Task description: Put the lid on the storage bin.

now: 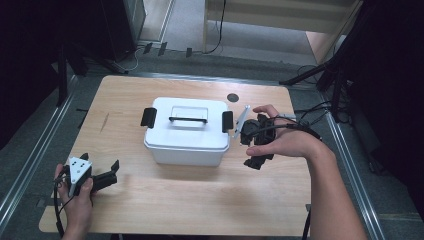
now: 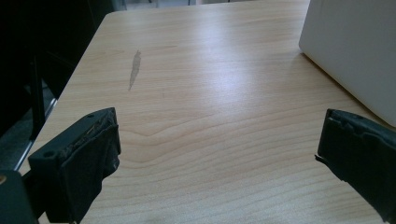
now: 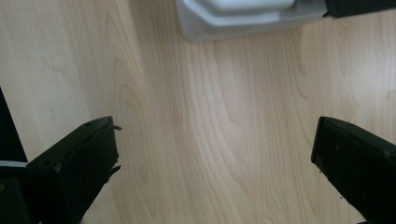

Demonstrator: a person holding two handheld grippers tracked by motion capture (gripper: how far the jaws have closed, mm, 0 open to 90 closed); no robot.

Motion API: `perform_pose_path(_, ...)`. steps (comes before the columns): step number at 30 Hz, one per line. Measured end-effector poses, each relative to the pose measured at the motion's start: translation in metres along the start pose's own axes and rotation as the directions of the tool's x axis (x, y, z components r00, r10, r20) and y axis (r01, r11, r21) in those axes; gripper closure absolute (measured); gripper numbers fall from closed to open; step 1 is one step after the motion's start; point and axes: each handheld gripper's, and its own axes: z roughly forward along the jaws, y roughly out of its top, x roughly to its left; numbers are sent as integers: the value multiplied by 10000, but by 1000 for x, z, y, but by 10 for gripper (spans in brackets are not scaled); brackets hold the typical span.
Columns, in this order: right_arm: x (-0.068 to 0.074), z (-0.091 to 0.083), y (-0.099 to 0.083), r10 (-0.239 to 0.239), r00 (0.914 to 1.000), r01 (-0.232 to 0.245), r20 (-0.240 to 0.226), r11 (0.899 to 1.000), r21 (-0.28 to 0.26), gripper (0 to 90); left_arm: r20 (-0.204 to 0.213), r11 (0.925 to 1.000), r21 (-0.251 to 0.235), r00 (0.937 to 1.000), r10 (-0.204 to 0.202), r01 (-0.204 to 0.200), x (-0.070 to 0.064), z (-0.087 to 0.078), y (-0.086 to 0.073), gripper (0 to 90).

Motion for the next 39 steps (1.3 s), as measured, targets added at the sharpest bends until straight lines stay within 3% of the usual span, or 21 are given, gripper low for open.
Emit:
perform_pose_path(10,11,14,-21,433,9991,-434,-47,9989,-189,4,3,10000,9,10000,21,-21,0,0,0,0)
perform_pose_path(22,23,33,-51,1035,9946,-1034,-32,9902,-939,4,5,10000,25,10000,19,-19,0,0,0,0)
perform_pose_path(30,33,49,-75,1741,9847,-1710,81,9740,-1487,4,-1,10000,30,10000,16,-16,0,0,0,0)
perform_pose_path(39,42,63,-100,2563,9663,-2436,241,9406,-2366,4,-10,10000,62,10000,69,-69,0,0,0,0)
